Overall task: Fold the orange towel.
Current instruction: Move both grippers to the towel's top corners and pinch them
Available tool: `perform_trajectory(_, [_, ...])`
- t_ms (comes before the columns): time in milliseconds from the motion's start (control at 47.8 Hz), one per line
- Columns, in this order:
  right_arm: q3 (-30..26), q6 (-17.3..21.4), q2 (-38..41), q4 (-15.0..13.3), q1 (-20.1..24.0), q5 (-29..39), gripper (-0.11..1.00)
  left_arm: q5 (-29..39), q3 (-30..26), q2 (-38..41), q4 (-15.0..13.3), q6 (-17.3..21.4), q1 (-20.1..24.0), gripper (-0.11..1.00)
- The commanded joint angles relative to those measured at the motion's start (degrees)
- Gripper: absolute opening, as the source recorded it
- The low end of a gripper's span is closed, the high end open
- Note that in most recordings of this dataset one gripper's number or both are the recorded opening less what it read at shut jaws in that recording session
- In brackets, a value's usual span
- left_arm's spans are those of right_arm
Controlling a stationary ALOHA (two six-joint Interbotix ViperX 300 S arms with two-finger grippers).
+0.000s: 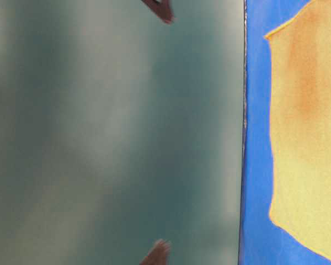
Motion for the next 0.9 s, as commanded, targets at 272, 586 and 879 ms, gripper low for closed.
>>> perform_trajectory(272, [-5.01, -0.53, 19.95, -1.58, -5.89, -5.19, 0.54, -5.45, -8.17, 21.62, -0.09, 0.53, 7.29, 0.92])
perform_trajectory(586, [-6.24, -0.7, 31.46, -1.58, -7.56, -11.95, 0.53, -10.63, -10.81, 34.63, -0.09, 0.88, 10.81, 0.92])
perform_trajectory(879, [-6.59, -0.79, 33.13, -1.67, -7.56, -12.39, 0.41, -9.93, -12.92, 40.08, -0.09, 2.29, 11.43, 0.75])
